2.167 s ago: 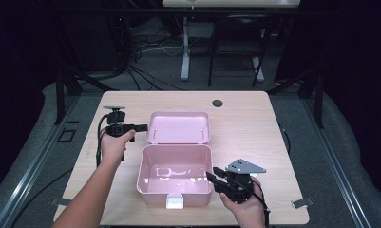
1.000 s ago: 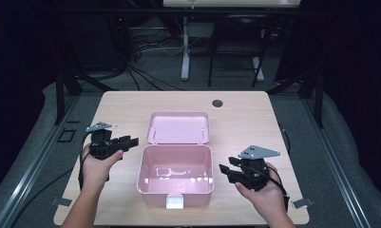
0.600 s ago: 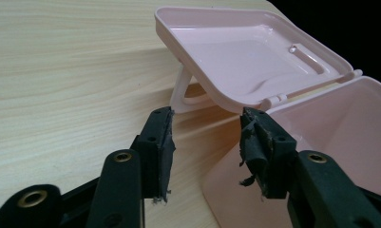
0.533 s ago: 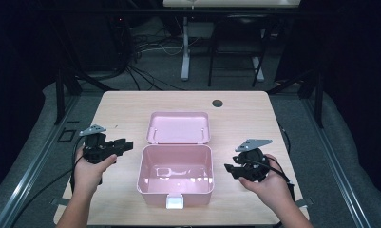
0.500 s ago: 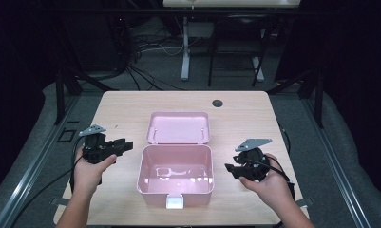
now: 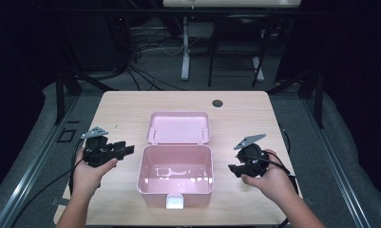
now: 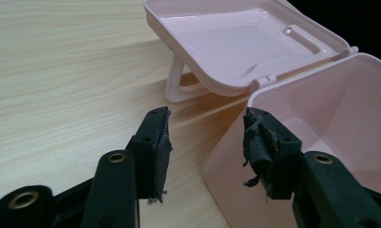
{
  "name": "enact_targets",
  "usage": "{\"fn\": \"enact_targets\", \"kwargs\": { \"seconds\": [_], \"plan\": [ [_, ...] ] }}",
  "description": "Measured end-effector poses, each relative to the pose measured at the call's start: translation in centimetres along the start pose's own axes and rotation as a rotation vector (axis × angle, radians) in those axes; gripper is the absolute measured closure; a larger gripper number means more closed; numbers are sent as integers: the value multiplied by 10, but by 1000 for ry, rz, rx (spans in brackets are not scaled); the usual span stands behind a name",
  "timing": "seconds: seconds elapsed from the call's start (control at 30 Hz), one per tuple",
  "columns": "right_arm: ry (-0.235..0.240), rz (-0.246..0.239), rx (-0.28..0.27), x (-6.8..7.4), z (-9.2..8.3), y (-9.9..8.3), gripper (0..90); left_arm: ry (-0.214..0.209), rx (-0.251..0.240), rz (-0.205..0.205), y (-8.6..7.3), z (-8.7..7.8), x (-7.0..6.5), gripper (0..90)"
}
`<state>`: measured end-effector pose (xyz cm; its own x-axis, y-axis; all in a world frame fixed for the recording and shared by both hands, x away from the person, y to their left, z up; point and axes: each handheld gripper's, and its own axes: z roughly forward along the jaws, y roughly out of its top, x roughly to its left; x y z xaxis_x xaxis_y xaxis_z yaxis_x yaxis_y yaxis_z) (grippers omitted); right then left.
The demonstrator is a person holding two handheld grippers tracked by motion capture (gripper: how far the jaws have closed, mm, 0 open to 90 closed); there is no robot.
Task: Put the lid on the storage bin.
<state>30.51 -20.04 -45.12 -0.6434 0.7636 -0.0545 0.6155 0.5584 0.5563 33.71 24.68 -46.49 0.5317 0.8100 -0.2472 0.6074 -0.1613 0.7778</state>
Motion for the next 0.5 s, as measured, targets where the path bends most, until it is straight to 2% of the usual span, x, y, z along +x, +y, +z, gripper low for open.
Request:
{"fn": "enact_targets", "kwargs": {
  "seconds": [0.07,0.27,0.5],
  "plan": [
    [-8,1,4,-2,0,0,513,9,5,14,1,-1,-2,491],
    [-12,-2,44,-7,0,1,509,30,21,23,0,-2,-3,471],
    [-13,8,103,-14,4,2,469,34,18,7,1,-5,-5,458]
  ]
}}
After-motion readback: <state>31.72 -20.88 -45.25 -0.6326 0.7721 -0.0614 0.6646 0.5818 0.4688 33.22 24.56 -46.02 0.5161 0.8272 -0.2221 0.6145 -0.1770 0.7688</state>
